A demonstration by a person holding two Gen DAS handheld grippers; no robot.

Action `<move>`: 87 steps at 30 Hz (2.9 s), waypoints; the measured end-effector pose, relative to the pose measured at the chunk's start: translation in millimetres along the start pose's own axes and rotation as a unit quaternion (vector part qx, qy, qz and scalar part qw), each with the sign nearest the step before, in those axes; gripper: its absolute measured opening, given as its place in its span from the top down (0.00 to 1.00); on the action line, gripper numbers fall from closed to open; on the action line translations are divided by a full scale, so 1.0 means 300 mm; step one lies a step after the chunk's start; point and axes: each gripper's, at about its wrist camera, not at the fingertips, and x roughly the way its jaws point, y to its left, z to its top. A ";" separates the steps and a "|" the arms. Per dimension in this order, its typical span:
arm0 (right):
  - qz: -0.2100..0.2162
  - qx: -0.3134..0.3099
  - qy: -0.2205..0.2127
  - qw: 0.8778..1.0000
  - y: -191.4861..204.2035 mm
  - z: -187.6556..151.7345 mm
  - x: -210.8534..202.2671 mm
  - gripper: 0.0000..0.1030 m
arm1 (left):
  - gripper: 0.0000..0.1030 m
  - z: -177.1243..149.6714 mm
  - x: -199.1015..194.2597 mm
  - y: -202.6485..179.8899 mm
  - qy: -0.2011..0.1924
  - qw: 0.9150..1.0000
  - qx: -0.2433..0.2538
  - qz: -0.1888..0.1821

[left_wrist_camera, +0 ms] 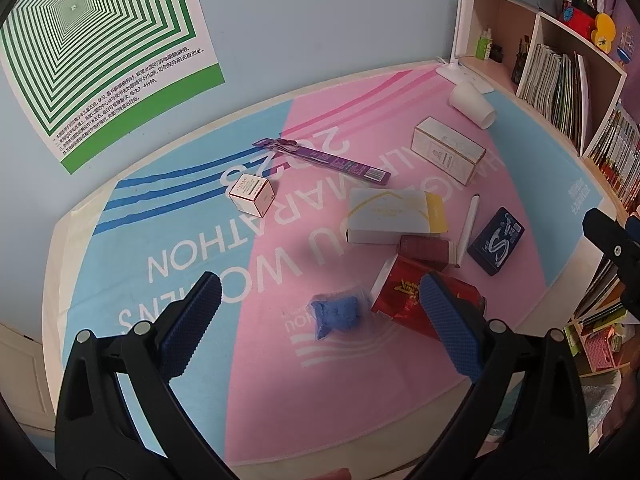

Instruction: Collect trash

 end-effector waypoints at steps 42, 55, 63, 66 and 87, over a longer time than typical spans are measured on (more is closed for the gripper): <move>0.000 -0.005 0.004 1.000 0.002 0.001 0.007 0.06 | 0.06 -0.002 -0.005 0.000 -0.002 1.000 -0.002 0.009; 0.000 -0.006 0.005 1.000 0.003 0.004 0.010 0.06 | 0.06 0.000 -0.007 -0.001 -0.004 1.000 -0.002 0.011; -0.001 -0.007 0.005 1.000 0.006 0.003 0.009 0.06 | 0.06 -0.003 -0.009 -0.006 -0.005 1.000 -0.003 0.013; -0.001 -0.007 0.005 1.000 0.006 0.004 0.009 0.06 | 0.06 -0.003 -0.009 -0.007 -0.006 1.000 -0.002 0.013; 0.000 -0.008 0.008 1.000 0.008 0.000 0.010 0.06 | 0.06 -0.004 -0.009 -0.009 -0.005 1.000 -0.002 0.012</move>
